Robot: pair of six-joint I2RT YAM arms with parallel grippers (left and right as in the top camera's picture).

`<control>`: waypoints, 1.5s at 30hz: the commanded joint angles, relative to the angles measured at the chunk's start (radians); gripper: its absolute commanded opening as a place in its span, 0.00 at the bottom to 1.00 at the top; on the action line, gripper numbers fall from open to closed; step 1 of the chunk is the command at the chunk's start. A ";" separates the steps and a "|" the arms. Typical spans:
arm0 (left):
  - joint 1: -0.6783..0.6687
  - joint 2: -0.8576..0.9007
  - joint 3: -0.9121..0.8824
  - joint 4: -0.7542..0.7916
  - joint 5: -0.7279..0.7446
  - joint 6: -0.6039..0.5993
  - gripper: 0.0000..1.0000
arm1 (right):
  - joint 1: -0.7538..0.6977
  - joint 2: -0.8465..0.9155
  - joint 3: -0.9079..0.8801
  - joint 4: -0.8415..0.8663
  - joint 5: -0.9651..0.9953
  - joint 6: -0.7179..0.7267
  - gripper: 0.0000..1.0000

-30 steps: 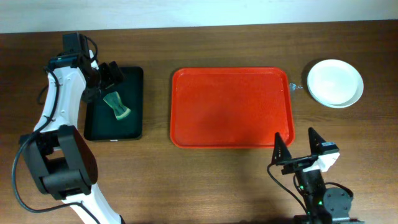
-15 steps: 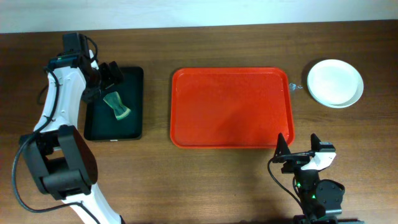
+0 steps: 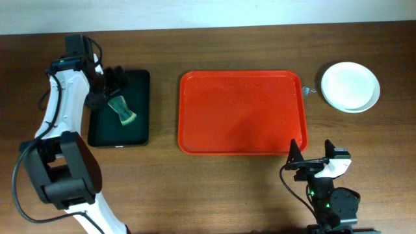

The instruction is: Clean dirty plates on tray and stack at the side

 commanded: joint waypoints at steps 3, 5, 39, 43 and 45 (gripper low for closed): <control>-0.016 -0.286 -0.062 -0.034 -0.046 0.107 0.99 | -0.007 -0.008 -0.007 -0.005 0.012 -0.010 0.98; -0.056 -0.507 -0.247 0.097 -0.045 0.246 0.99 | -0.007 -0.008 -0.007 -0.005 0.012 -0.010 0.98; -0.102 -2.005 -1.677 0.864 -0.076 0.422 0.99 | -0.007 -0.008 -0.007 -0.005 0.012 -0.010 0.99; -0.102 -2.005 -1.677 0.861 -0.143 0.264 0.99 | -0.007 -0.008 -0.007 -0.005 0.012 -0.010 0.99; -0.102 -2.005 -1.677 0.861 -0.143 0.269 0.99 | -0.007 -0.008 -0.007 -0.005 0.012 -0.010 0.99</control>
